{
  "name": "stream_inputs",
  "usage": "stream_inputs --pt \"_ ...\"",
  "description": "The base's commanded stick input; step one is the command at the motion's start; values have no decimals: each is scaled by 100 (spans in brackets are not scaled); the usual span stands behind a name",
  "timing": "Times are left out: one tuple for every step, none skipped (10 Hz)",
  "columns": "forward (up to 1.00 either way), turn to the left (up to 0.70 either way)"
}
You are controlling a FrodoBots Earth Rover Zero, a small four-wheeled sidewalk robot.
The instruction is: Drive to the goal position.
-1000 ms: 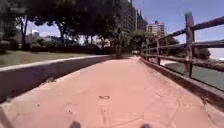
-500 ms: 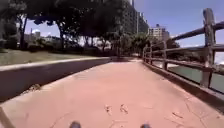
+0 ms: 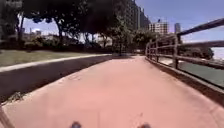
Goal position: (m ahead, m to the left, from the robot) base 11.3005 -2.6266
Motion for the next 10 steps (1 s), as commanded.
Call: stream_inputs --pt "100 0" --pt "100 0" --pt "100 0" --pt "100 0" --pt "100 0" --pt "100 0" --pt "100 0" --pt "100 0" --pt "100 0" --pt "100 0"
